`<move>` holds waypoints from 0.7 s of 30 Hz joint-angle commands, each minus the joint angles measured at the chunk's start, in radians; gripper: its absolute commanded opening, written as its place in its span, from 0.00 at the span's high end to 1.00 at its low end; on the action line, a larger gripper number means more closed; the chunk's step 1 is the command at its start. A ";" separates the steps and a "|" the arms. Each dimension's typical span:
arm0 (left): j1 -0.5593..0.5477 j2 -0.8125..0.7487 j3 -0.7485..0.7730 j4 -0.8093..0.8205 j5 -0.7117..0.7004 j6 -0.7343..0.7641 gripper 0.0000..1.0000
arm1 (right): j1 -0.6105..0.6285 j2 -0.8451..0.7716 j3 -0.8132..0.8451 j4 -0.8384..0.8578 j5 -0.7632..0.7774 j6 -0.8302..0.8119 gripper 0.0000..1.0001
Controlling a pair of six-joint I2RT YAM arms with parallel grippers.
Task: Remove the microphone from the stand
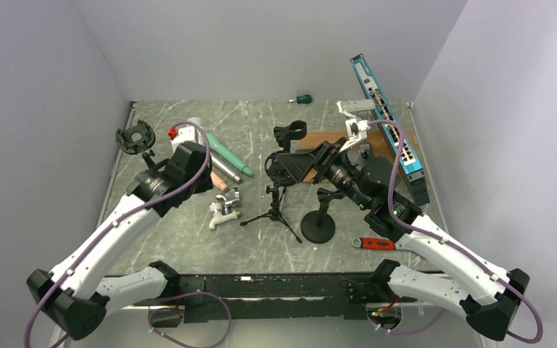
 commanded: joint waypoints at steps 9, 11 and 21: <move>0.317 0.388 0.136 0.029 0.137 -0.369 1.00 | -0.002 -0.052 0.020 -0.040 0.038 -0.005 0.02; 0.340 0.465 0.192 -0.011 0.138 -0.416 1.00 | -0.001 -0.060 0.026 -0.052 0.046 -0.012 0.02; 0.378 0.666 0.293 -0.121 0.081 -0.539 1.00 | -0.002 -0.091 0.029 -0.087 0.078 -0.046 0.02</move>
